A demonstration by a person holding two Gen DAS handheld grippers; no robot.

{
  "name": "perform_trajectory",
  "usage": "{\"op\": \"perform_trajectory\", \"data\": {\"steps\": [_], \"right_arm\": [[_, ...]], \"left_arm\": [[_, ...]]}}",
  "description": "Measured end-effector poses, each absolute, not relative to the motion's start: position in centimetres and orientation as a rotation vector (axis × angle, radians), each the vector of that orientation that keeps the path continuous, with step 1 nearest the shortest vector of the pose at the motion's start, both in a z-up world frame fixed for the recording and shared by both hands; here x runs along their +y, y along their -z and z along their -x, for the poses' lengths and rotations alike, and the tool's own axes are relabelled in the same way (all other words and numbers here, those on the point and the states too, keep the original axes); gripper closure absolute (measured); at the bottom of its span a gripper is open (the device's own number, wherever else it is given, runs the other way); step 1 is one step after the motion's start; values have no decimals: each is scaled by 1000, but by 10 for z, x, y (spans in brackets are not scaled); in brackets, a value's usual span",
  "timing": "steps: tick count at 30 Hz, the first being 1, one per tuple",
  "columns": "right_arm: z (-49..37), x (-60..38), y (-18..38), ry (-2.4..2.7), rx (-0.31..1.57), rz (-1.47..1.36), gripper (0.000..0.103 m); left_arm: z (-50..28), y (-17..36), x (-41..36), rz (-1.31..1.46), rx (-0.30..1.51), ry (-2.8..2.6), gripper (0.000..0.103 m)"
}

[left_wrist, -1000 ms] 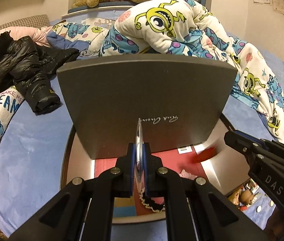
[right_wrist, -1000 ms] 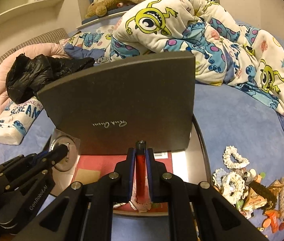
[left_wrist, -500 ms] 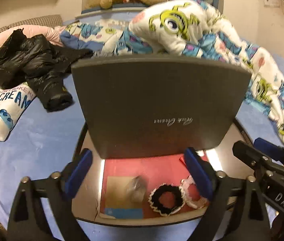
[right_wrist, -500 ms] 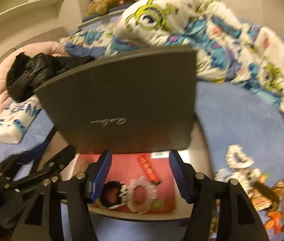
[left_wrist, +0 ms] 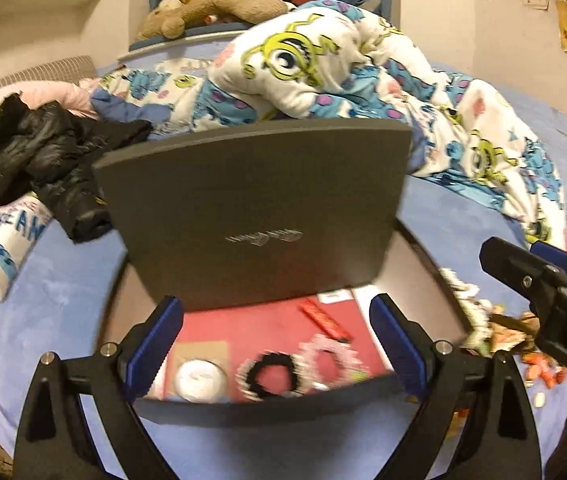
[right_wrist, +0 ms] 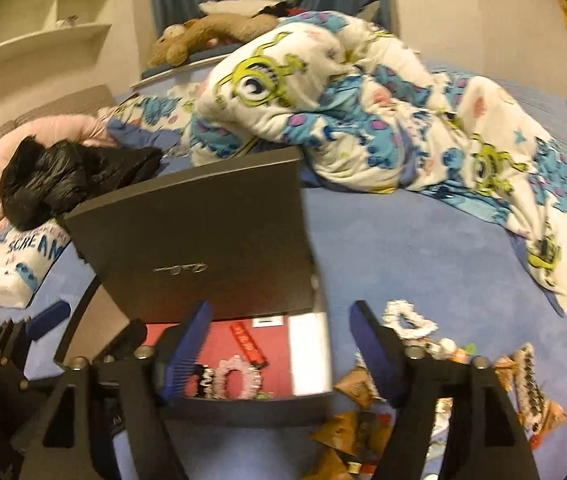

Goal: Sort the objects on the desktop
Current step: 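Withdraw both open tools from the box toward the item pile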

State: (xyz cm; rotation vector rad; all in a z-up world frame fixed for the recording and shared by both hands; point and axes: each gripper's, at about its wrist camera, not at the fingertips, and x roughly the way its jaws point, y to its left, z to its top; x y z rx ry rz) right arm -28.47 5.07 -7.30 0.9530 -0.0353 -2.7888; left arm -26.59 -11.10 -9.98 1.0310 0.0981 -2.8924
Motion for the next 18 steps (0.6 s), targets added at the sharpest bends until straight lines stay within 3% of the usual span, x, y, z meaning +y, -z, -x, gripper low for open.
{"op": "perform_trajectory", "data": {"steps": [18], "right_arm": [[246,223,109,2989,-97,-1123,27]], "left_arm": [[245,134,70,-1224,-22,3101,8]]}}
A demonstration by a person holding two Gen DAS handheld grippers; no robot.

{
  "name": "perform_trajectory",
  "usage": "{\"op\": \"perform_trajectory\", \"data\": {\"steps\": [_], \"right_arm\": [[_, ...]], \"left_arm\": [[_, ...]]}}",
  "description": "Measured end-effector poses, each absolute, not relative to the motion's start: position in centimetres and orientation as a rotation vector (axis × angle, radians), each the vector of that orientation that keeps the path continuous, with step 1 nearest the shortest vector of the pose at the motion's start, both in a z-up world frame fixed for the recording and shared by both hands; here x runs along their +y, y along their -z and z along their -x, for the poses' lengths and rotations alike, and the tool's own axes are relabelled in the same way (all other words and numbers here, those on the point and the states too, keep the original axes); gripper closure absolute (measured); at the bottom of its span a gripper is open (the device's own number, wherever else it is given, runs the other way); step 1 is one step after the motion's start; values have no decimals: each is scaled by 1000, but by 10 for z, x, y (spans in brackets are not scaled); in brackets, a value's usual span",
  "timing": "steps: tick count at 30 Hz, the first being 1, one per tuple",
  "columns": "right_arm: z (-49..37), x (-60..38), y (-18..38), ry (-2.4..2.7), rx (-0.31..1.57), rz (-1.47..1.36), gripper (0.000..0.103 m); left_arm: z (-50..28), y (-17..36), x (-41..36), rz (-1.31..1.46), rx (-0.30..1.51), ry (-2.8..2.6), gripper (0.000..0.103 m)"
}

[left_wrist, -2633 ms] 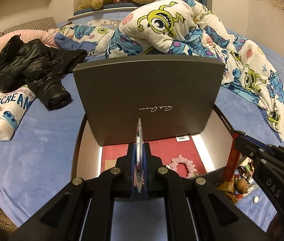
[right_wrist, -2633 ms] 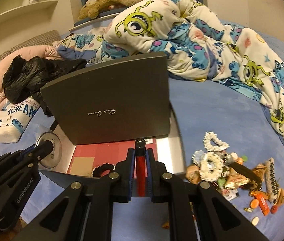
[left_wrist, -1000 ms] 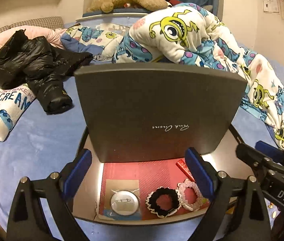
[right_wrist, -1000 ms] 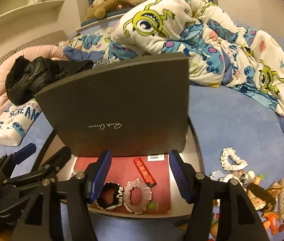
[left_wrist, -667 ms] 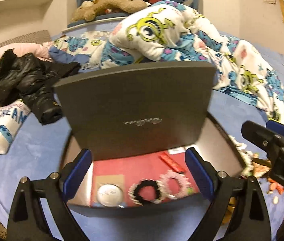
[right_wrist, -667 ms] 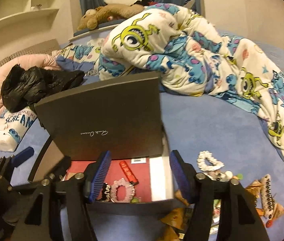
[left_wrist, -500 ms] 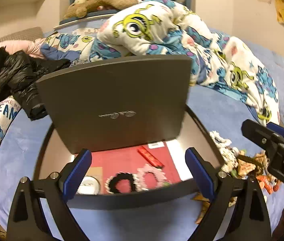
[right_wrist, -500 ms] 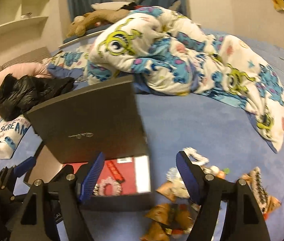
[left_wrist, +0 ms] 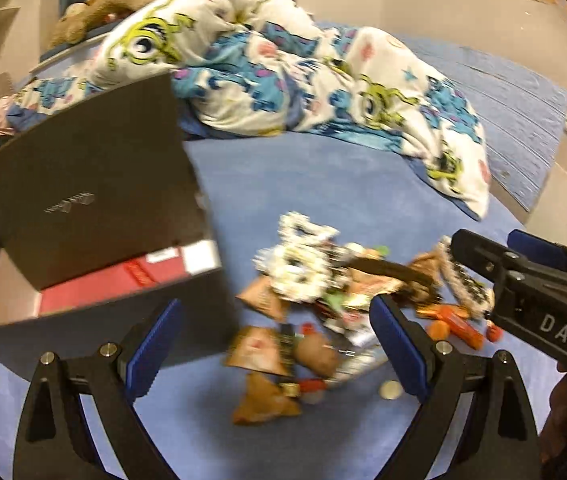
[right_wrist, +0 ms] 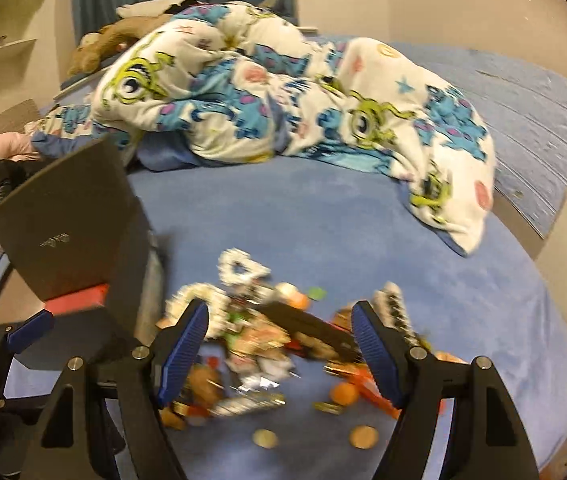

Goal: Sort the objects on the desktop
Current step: 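Withdraw both open tools from the box toward the item pile, then grasp the orange barcoded lighter with the right tool and lift it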

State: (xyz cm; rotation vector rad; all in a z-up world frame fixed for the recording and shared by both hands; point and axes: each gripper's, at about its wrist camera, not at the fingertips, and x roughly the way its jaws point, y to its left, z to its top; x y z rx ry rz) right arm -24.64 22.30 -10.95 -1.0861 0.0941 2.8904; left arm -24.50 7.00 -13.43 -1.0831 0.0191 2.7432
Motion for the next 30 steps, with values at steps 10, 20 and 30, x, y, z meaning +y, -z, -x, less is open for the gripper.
{"op": "perform_trajectory", "data": {"steps": [10,20,30], "right_arm": [[230,276,126,-2817,147,1093,27],[222,303,161,-2757,174,1173,27],[221,319,203,-2749,227,1256,27]], "left_arm": [[238,150,112,1117,24,-2686,8],[237,177,129,1175,49,-2627,8],[243,229,144,1293,95,-2536,8]]}}
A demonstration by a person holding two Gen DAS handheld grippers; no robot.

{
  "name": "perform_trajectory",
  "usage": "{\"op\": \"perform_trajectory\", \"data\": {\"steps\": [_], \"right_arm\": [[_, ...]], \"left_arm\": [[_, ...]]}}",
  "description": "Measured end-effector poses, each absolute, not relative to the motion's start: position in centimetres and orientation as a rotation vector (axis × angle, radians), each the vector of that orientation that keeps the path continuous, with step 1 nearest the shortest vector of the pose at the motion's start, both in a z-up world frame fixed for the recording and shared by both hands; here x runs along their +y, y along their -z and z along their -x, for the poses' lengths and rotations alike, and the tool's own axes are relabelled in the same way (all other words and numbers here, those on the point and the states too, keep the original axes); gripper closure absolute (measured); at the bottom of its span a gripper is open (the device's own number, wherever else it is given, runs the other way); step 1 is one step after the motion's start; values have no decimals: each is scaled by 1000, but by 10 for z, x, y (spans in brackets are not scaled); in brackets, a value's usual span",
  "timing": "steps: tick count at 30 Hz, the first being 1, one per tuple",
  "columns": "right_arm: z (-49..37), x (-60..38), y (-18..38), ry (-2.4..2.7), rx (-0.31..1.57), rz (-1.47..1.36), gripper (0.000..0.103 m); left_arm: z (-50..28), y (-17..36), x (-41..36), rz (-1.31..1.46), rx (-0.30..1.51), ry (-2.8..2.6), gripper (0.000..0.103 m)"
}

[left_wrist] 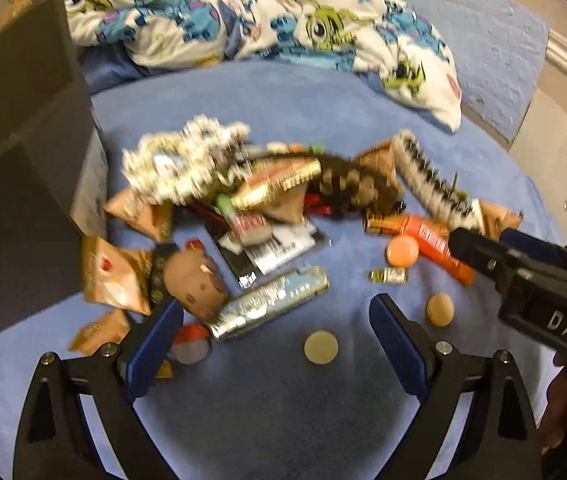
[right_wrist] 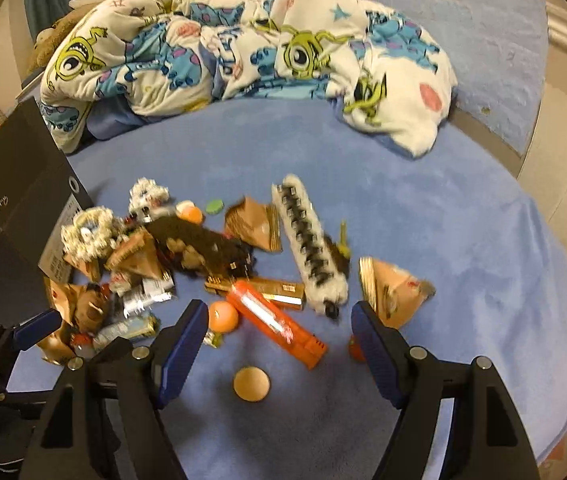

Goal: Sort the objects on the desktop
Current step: 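Grasp the orange barcoded lighter with the right tool and lift it, then grasp the silver pen with the left tool while the right tool holds the orange lighter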

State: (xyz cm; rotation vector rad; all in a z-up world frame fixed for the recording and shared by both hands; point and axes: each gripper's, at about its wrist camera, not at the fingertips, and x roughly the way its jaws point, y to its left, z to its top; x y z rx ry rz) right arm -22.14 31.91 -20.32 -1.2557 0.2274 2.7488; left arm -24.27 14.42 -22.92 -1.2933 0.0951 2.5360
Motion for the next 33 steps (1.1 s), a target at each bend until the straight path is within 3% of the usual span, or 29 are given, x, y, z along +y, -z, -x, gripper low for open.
{"op": "perform_trajectory", "data": {"steps": [5,11,15,18,22,23,26,33], "right_arm": [[226,324,222,-2726,244,1304,27],[234,315,233,-2727,113,1320,27],[241,307,242,-2741,65,1354,28],[243,309,249,-2721,95,1373,42],[240,314,245,-2703,90,1350,72],[238,318,245,-2699,120,1351,75],[236,320,244,-2694,127,1354,83],[234,319,241,-2696,126,1342,83]], "left_arm": [[243,242,155,1268,230,-2548,7],[260,259,145,1338,77,-2504,3],[258,261,146,1300,111,-2510,3],[258,261,145,1289,93,-2518,7],[258,256,139,1289,52,-2545,37],[259,255,138,1295,50,-2540,43],[257,253,139,1286,67,-2531,49],[254,250,136,1283,40,-2517,61]]}}
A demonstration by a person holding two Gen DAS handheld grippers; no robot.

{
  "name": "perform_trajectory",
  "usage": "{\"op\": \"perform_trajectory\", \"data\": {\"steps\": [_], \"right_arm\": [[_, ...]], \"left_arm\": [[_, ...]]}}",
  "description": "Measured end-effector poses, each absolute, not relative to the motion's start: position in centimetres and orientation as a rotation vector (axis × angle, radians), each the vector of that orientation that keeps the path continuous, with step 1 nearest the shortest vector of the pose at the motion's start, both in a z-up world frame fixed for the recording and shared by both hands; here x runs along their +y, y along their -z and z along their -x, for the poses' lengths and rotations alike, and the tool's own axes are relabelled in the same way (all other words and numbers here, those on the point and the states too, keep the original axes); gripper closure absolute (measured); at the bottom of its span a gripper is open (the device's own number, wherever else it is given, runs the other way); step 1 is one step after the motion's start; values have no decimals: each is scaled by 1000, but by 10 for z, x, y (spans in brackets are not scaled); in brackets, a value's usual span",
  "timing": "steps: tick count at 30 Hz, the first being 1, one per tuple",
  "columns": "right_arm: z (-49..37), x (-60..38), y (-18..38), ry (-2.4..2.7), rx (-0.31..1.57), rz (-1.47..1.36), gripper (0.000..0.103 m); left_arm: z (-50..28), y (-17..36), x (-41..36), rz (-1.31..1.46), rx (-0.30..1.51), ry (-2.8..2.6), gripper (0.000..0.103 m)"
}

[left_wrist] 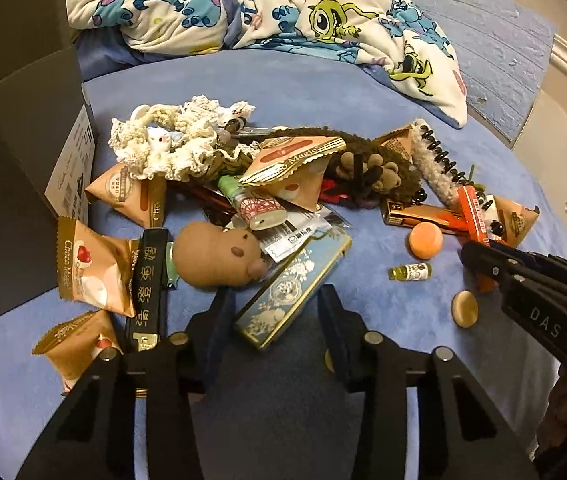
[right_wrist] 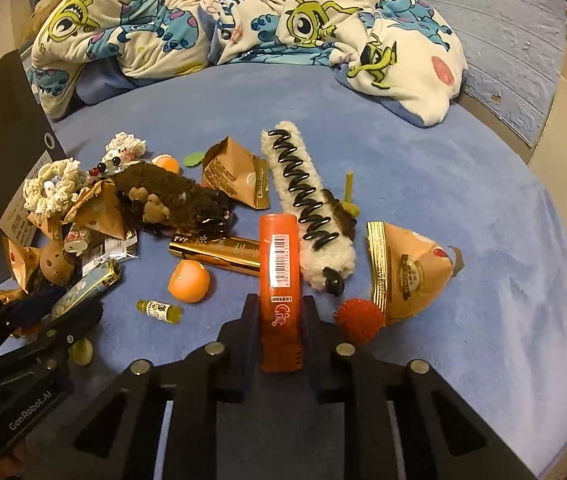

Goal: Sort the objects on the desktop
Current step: 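Grasp the silver pen with the left tool while the right tool holds the orange lighter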

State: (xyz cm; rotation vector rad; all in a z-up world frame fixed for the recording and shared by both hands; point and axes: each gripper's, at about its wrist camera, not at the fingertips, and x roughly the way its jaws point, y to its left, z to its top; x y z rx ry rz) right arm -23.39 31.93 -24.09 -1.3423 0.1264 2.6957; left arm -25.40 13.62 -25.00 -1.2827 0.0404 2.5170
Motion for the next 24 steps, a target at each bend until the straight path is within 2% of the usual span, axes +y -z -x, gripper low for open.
{"op": "perform_trajectory", "data": {"steps": [12,14,24], "right_arm": [[226,322,220,-2732,178,1285,83],[225,321,216,-2738,175,1278,83],[222,316,207,-2763,207,1265,83]], "left_arm": [[244,235,135,1235,15,-2491,77],[242,227,133,1212,6,-2500,84],[247,221,128,1210,-14,-2483,87]]}}
